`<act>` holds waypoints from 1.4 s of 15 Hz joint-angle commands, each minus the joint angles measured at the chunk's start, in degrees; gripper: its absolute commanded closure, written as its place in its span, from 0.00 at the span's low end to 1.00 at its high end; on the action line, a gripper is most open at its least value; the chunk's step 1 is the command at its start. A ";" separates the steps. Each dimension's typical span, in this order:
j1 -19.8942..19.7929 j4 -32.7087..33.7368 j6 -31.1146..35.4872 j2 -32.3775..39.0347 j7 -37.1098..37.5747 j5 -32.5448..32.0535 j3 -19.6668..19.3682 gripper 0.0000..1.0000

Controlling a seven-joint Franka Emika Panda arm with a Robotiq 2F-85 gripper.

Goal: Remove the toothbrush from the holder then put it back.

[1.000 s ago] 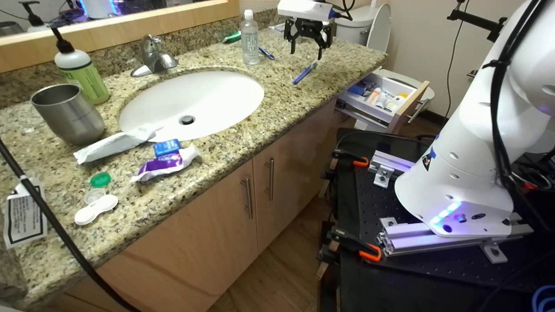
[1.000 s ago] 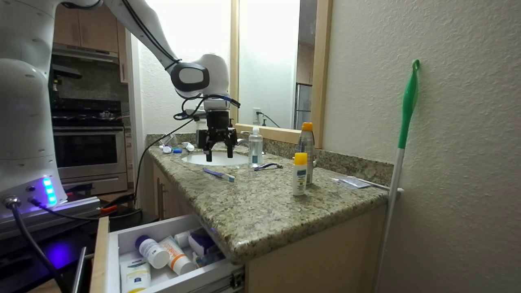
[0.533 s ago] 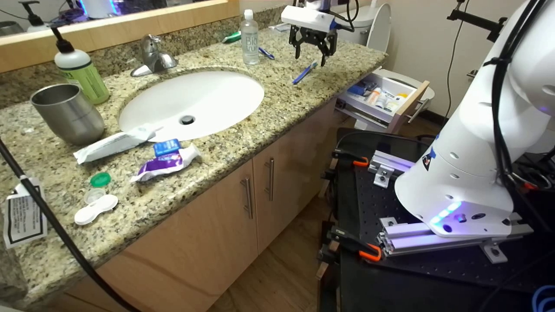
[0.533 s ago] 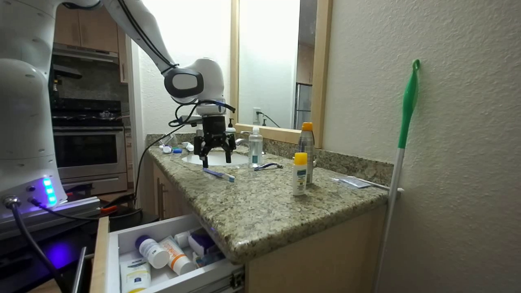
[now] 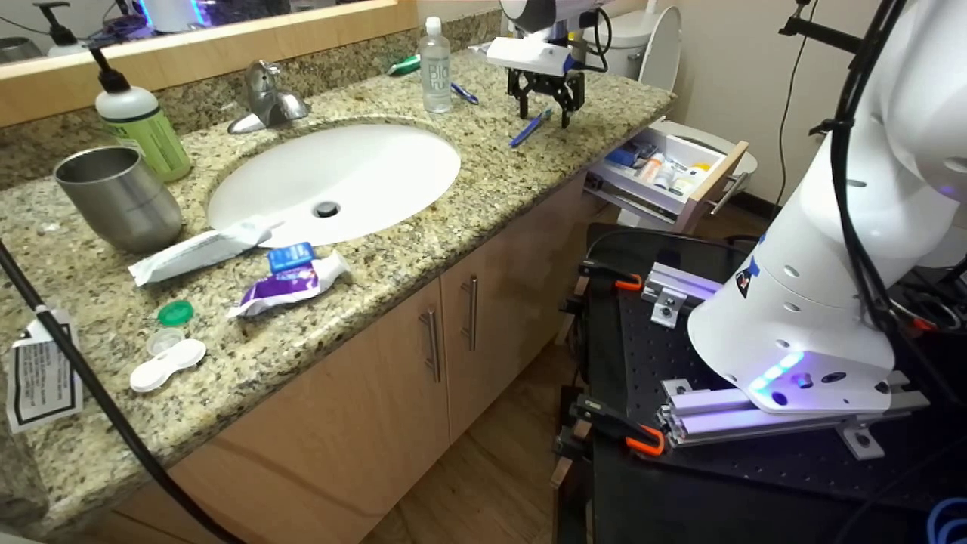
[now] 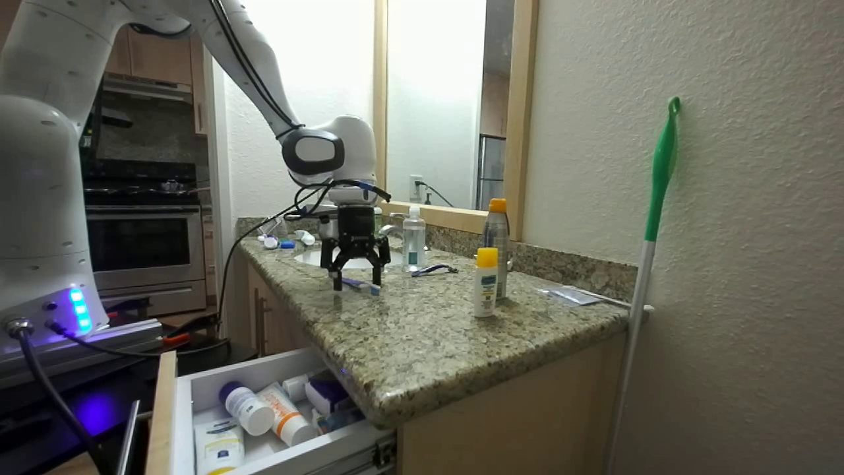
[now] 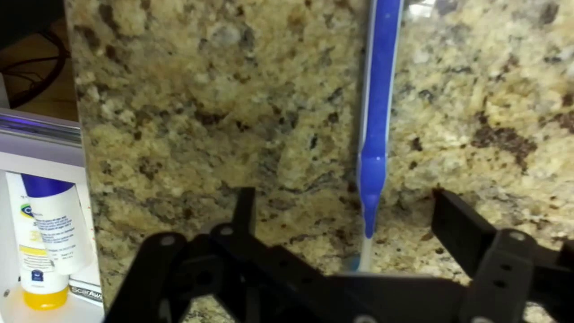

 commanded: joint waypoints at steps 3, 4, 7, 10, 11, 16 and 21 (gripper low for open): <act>0.32 0.56 0.08 0.42 -1.38 2.18 0.13 0.34; 0.41 0.74 0.08 0.53 -1.40 2.56 0.27 0.41; 1.27 1.20 0.87 1.26 -0.36 2.49 0.08 0.62; 1.78 1.67 1.08 1.65 -0.09 2.60 0.29 0.82; 1.90 1.72 1.20 1.96 0.04 2.76 0.40 0.90; 3.28 1.50 3.58 -0.56 -0.15 2.13 0.27 0.98; 17.57 -0.40 9.45 -10.71 7.60 -20.04 -14.34 0.98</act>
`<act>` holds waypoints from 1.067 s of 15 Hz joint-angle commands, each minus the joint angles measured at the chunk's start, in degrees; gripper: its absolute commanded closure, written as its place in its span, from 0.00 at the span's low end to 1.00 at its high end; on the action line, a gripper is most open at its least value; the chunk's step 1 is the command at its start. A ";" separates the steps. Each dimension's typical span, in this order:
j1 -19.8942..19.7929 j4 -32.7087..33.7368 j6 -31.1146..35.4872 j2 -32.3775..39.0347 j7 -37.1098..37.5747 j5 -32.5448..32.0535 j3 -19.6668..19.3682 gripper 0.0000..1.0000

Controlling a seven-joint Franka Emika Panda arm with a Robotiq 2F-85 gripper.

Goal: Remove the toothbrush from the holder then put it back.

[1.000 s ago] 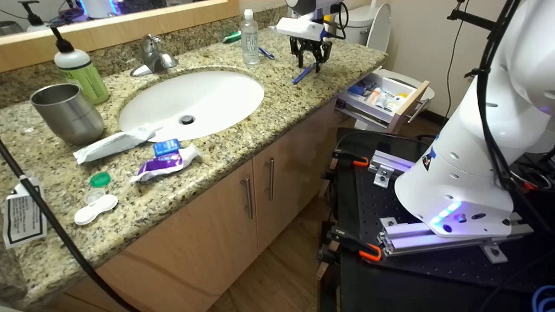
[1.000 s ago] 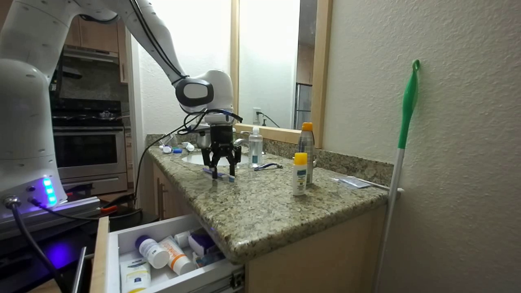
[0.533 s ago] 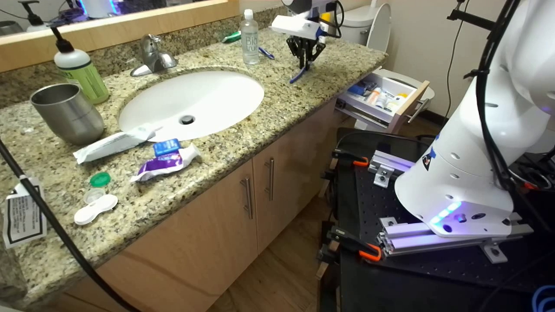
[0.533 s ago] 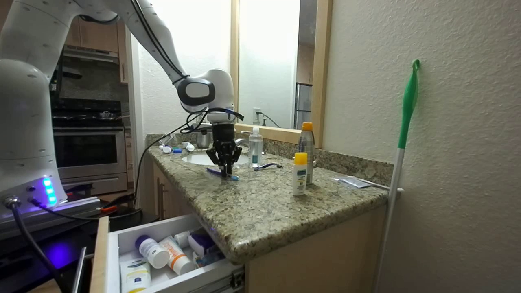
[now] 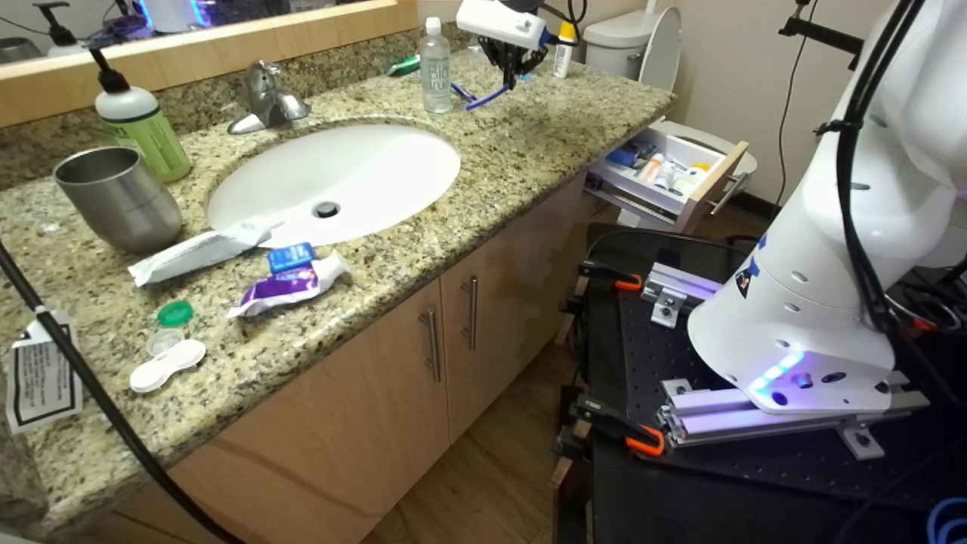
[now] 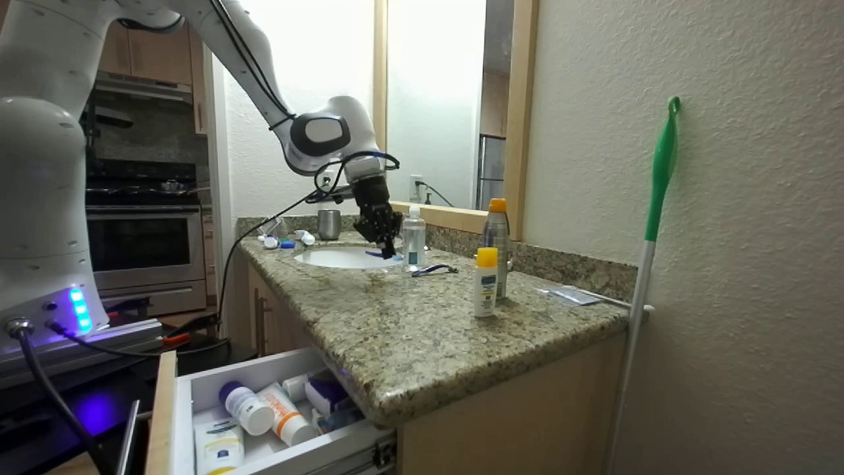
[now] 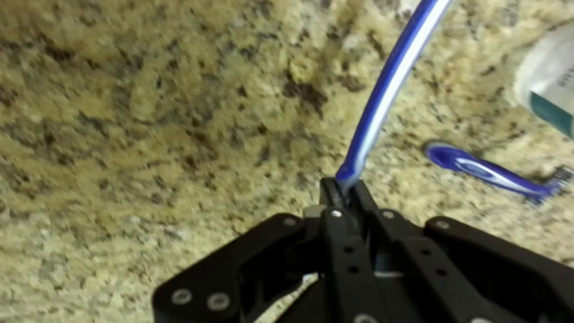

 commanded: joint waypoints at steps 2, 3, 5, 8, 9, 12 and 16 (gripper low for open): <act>16.34 0.40 -0.26 -9.58 7.18 -21.62 -16.96 0.98; 19.67 1.94 -1.28 -10.70 8.89 -26.93 -20.02 0.98; 23.93 4.75 -2.13 -13.16 13.07 -37.46 -22.93 0.98; 26.03 5.62 -1.04 -21.78 19.67 -52.98 -20.83 0.98; 26.45 4.59 -1.32 -26.50 22.41 -57.55 -19.23 0.98; 26.15 6.31 -0.54 -20.85 20.78 -52.21 -20.56 0.92; 25.90 7.48 0.52 -19.15 25.73 -58.93 -19.73 0.98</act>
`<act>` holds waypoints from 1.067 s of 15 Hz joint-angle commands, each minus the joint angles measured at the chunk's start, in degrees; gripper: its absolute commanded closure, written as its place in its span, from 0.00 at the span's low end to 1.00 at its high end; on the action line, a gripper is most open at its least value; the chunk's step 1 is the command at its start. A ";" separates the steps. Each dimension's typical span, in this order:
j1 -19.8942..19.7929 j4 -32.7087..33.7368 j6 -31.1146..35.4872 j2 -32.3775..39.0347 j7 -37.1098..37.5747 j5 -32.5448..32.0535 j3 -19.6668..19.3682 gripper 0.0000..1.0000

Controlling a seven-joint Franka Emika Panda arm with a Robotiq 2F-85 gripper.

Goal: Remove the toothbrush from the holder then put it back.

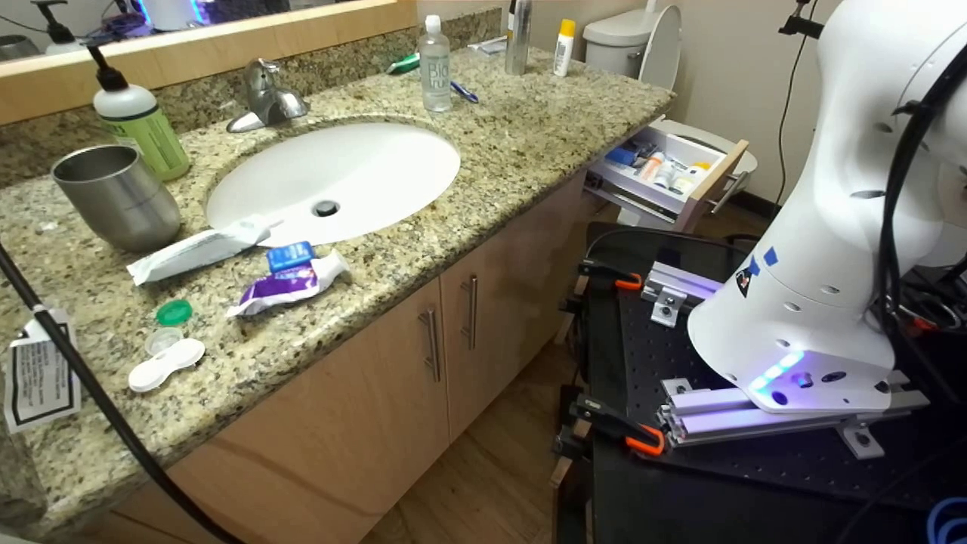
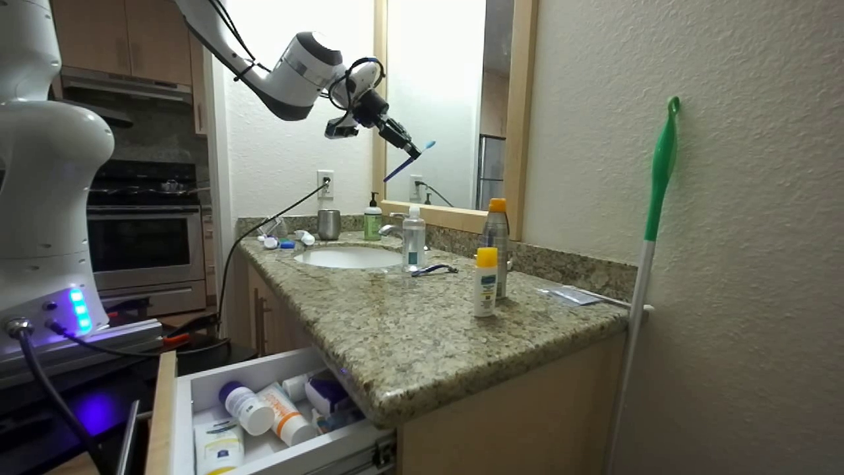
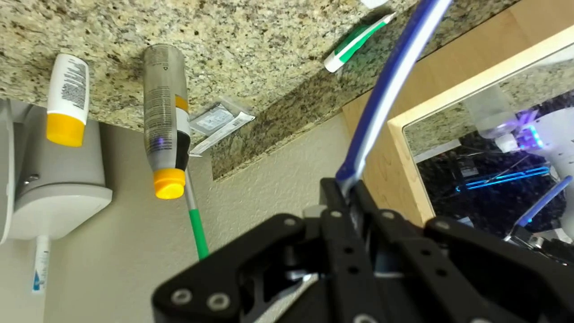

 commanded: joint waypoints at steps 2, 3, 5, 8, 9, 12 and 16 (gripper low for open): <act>0.18 3.07 0.63 -0.83 12.51 -18.17 5.41 0.98; 0.92 3.16 -1.39 -2.53 16.32 -23.44 8.19 0.98; 2.24 2.32 -4.10 -5.48 23.14 -33.47 13.30 0.98; 5.52 -0.50 -7.63 -8.52 34.39 -48.46 20.49 0.98; 6.64 -1.12 -8.10 -8.66 38.24 -53.44 22.15 0.98; 7.56 0.34 -5.50 -7.16 40.99 -56.60 22.16 0.92; 8.11 0.12 -3.65 -7.28 44.40 -61.65 21.67 0.98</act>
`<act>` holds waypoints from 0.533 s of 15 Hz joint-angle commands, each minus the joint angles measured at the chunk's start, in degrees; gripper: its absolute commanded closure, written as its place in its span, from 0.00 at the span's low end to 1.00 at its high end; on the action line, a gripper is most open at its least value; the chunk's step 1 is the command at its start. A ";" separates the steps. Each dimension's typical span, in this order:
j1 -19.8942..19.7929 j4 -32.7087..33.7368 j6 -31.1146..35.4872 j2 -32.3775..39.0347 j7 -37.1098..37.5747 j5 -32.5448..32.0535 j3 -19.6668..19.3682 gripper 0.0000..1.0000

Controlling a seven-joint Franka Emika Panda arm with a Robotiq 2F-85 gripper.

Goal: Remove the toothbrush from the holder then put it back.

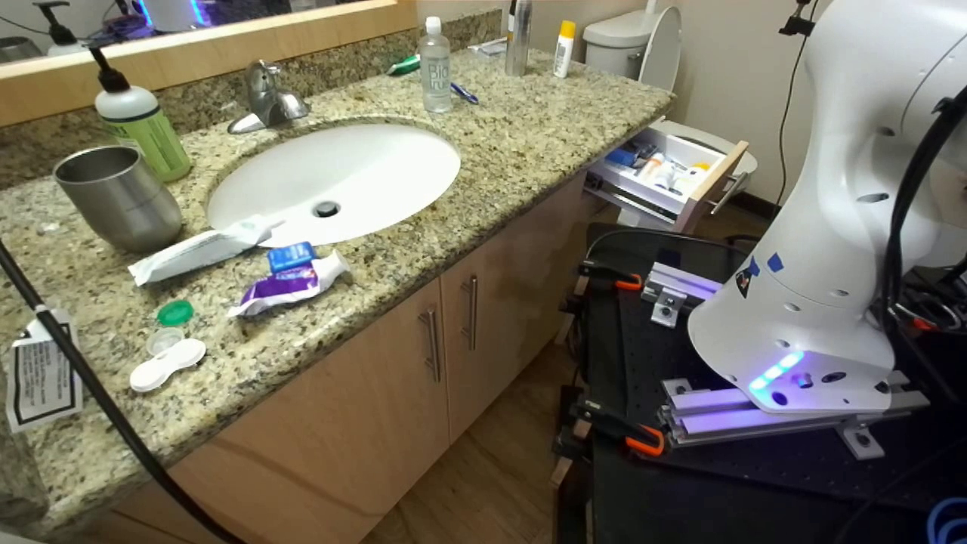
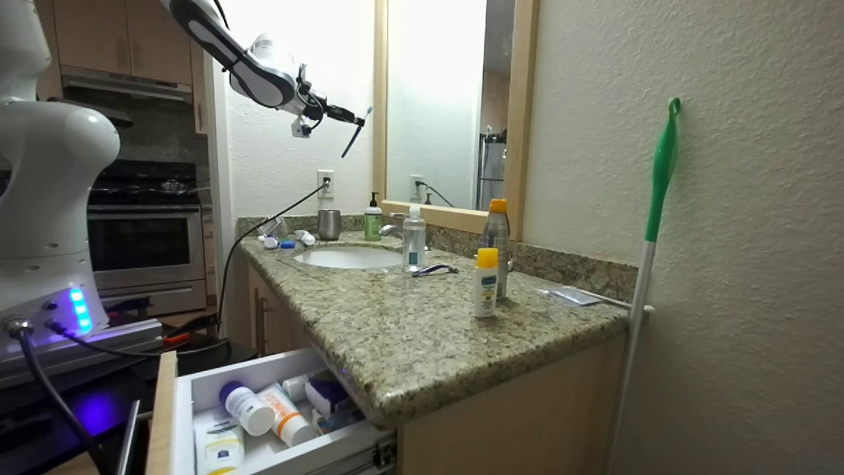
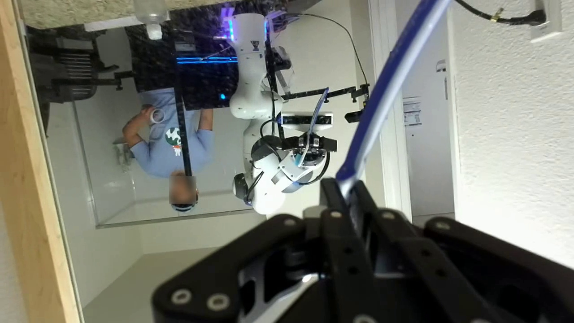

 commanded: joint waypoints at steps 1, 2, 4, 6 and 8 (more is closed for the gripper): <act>0.59 0.66 -0.50 0.67 3.84 -3.88 -0.38 0.98; 1.89 1.12 -2.13 0.86 8.85 -8.82 0.14 0.98; 4.43 0.64 -6.21 0.50 17.27 -15.90 1.45 0.98; 7.26 0.15 -9.30 0.63 25.39 -24.42 2.28 0.98; 17.93 -0.92 -13.70 -2.49 19.81 -24.36 -2.09 0.98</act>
